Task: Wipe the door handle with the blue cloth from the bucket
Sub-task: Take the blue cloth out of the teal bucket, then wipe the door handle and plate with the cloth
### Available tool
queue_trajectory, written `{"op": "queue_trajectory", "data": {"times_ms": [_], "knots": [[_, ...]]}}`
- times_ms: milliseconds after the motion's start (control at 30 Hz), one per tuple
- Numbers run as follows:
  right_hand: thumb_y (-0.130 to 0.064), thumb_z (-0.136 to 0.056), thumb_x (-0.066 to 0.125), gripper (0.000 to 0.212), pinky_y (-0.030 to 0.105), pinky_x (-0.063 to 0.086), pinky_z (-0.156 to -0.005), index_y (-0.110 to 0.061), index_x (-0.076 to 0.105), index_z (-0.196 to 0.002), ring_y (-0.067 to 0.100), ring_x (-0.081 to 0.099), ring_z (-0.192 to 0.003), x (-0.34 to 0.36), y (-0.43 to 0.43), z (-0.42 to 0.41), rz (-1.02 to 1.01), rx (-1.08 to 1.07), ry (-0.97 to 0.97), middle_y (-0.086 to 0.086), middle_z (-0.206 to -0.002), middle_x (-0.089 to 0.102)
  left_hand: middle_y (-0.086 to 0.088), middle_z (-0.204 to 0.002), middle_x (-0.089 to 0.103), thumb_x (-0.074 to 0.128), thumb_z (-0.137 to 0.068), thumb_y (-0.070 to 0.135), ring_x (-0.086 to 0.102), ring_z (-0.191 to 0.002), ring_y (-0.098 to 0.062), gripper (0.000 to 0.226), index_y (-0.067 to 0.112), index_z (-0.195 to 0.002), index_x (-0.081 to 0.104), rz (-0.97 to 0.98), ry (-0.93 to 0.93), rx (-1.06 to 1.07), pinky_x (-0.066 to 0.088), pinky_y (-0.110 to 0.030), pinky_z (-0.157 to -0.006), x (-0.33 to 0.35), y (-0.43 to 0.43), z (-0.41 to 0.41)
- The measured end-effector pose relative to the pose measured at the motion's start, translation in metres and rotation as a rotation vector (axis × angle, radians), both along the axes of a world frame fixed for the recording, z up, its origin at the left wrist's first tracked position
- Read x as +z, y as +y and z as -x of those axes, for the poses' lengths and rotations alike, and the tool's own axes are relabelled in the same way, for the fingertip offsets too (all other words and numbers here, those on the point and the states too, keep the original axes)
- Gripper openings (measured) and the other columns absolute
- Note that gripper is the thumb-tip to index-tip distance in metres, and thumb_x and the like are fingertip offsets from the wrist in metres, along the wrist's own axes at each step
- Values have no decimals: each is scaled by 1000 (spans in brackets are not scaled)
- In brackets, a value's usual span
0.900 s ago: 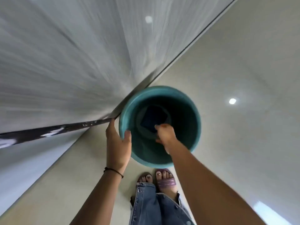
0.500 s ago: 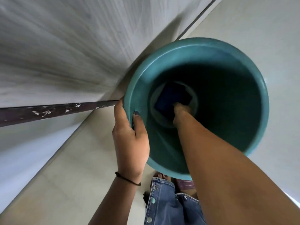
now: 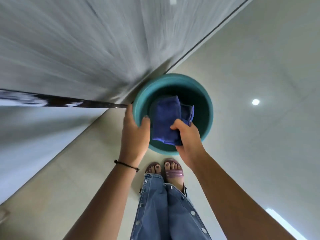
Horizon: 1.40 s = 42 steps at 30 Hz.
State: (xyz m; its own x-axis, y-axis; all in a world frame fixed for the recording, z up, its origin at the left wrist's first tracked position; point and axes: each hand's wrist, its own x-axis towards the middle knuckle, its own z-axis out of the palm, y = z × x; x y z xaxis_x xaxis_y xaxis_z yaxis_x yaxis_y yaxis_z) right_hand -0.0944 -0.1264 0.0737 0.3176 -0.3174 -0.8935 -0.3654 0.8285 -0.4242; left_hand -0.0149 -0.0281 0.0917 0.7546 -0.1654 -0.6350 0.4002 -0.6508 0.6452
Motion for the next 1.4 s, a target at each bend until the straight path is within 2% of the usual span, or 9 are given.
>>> {"op": "queue_trajectory", "data": {"times_ms": [167,267,433,633,733,900,1100,1200,1400], "knots": [[-10,-72,58,48,49,53,-89,-9,56,-120,31,64,-99,153,13,26,-44,199,-156,20,-112,68,7,-144,43,57,-85,35,42,-133,-8,58,20,-139,41,196,-15,1,35,-37,-113,143,14,37],[-11,-93,48,33,35,59,-75,-7,52,-125,19,70,-87,254,33,33,-131,237,-297,13,-104,69,11,-154,30,55,-83,46,27,-141,-2,67,27,-144,35,284,-174,-137,31,-36,-116,250,47,69],[-28,-102,34,37,39,55,-93,-14,55,-128,24,65,-113,392,93,43,-251,373,-479,11,-124,67,17,-156,16,44,-92,39,11,-146,-1,61,24,-147,23,311,-393,-236,23,-37,-119,368,128,110],[-30,-102,34,43,43,47,-100,-9,48,-137,28,60,-120,461,223,62,-225,457,-506,14,-132,61,23,-143,40,41,-99,13,31,-134,12,33,19,-128,55,310,-538,29,32,-40,-115,451,241,143],[-32,-102,38,38,34,55,-88,-9,54,-128,24,65,-110,481,303,68,-287,463,-486,12,-122,65,42,-130,43,40,-99,16,32,-130,18,30,12,-121,61,291,-648,31,29,-21,-114,470,315,169],[-31,-94,54,36,38,52,-92,-4,59,-118,25,66,-100,510,441,78,-370,630,-564,16,-111,67,7,-119,67,40,-97,26,59,-114,-2,30,22,-118,61,310,-700,167,45,-17,-98,505,459,195],[-5,-86,61,35,41,55,-90,-8,59,-122,28,67,-105,556,565,52,-68,796,-646,12,-116,71,7,-114,68,40,-100,22,63,-106,-10,27,15,-113,63,302,-867,602,48,-25,-96,563,608,173],[-7,-83,65,37,41,56,-89,-16,59,-119,25,67,-103,585,606,28,181,886,-732,7,-112,71,0,-119,64,41,-100,22,58,-93,-31,29,13,-121,59,233,-1033,750,45,-28,-86,583,677,147],[-3,-83,67,36,23,57,-70,-31,59,-105,5,67,-86,634,678,-19,603,1103,-1042,-4,-100,69,6,-137,46,44,-98,20,43,-131,-9,31,27,-128,48,53,-1228,837,37,-42,-110,599,791,98]]}}
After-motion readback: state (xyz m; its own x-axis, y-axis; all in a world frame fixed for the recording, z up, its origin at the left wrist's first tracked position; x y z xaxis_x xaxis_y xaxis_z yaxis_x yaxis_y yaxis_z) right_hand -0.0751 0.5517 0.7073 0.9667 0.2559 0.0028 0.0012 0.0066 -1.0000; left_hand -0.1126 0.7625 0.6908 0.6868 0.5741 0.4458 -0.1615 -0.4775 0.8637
